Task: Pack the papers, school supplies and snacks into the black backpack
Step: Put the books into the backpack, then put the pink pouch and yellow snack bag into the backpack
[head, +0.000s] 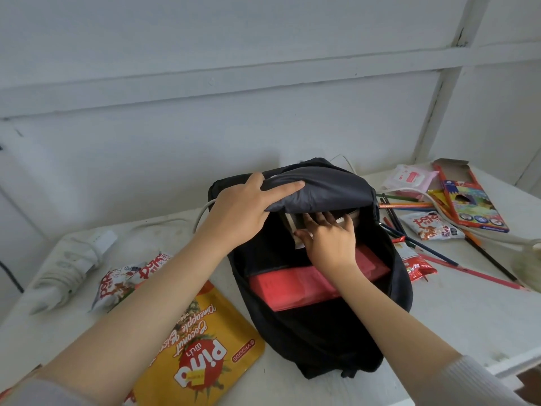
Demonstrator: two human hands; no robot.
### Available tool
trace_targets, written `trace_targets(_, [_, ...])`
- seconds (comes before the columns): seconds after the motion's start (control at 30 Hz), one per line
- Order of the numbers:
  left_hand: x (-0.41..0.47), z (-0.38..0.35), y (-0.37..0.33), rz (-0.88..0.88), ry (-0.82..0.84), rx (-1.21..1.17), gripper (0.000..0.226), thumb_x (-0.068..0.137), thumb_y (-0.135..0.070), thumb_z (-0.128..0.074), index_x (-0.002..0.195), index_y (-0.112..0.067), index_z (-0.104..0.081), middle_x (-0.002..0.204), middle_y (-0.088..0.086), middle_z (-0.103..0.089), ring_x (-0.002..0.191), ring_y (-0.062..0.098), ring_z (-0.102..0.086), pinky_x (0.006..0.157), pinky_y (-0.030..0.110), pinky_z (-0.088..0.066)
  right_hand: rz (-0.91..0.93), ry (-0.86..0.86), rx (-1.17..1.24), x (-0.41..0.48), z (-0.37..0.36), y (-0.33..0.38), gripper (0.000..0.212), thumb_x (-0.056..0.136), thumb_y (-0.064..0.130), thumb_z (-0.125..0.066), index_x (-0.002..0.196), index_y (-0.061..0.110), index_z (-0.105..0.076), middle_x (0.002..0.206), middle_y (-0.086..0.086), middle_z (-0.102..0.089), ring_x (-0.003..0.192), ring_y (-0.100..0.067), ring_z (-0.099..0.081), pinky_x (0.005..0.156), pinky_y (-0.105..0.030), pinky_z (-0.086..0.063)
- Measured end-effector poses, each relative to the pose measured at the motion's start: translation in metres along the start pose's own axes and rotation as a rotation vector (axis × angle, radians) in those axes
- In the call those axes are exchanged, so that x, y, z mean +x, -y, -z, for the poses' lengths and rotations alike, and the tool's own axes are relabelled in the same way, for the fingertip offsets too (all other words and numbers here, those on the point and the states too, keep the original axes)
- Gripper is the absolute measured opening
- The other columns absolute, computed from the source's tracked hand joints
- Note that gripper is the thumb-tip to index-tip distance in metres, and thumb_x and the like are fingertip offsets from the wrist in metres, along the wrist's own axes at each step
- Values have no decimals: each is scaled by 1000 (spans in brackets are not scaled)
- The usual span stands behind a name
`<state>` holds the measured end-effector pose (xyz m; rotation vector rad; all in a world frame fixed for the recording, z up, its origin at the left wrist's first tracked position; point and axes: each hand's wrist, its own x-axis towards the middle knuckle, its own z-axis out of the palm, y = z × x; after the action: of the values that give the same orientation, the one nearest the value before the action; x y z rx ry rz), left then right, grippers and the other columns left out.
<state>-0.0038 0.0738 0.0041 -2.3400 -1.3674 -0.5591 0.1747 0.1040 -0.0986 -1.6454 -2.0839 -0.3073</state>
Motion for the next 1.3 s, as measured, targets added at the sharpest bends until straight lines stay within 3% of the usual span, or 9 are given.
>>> trace_targets(0.17, [-3,-1,3,-4,9,-4,71,84,-10,-62,139,-45,-34,76,5,-42,50,20,-44,44,32,-44,15,46,88,-2,-2,-7,43,86,34,-62,123,11,-62,123,-16,-62,122,-35,-52,104,-57,-30])
trace_targets(0.47, [-6,-8,4,1,11,-10,70,85,-14,-62,139,-46,-32,76,1,-37,49,17,-39,44,27,-34,82,271,253,-15,21,-17,58,98,32,-41,148,9,-23,156,-9,-18,146,-24,-5,117,-38,-3])
trace_targets(0.63, [-9,-16,-3,52,21,-4,72,81,-22,-65,138,-51,-31,82,1,-46,56,18,-49,45,26,-37,8,459,488,-39,57,-21,47,95,32,-49,139,18,-45,143,-2,-46,133,-16,-40,111,-30,-31])
trace_targets(0.73, [-9,-25,-10,71,18,-79,61,76,-31,-69,131,-44,-47,116,4,-53,101,24,-53,77,34,-45,-7,479,611,-52,86,-30,32,94,29,-52,124,22,-61,121,8,-63,110,-1,-56,95,-16,-41])
trace_targets(0.8, [-4,-28,-20,120,-1,-245,38,75,-37,-68,113,-36,-63,131,4,-48,120,24,-44,96,36,-33,-14,427,646,-55,103,-40,25,94,26,-53,114,23,-67,106,16,-66,96,9,-56,82,-6,-40])
trace_targets(0.93, [24,-32,-47,225,-96,-482,16,79,-35,-62,76,-20,-62,118,-3,-56,114,15,-48,93,26,-30,-133,332,730,-54,124,-73,18,93,23,-53,98,24,-71,80,19,-66,76,5,-61,71,-10,-48])
trace_targets(1.03, [52,-35,-76,215,-126,-567,10,84,-29,-59,87,-20,-60,104,-9,-60,101,10,-51,89,27,-38,-299,273,762,-47,127,-108,18,94,19,-53,86,24,-68,73,7,-70,64,-7,-64,65,-22,-53])
trace_targets(1.13, [79,-44,-104,198,-128,-579,26,87,-26,-58,112,-21,-60,111,-7,-61,105,10,-52,94,28,-41,-404,200,679,-32,120,-147,18,95,18,-51,88,18,-68,76,2,-69,64,-10,-63,61,-23,-53])
trace_targets(1.3, [119,-69,-130,282,-29,-525,32,88,-29,-57,119,-22,-59,118,-3,-61,113,17,-51,98,32,-38,-503,163,544,1,97,-216,20,95,18,-50,98,11,-68,80,-1,-67,69,-17,-62,61,-25,-51])
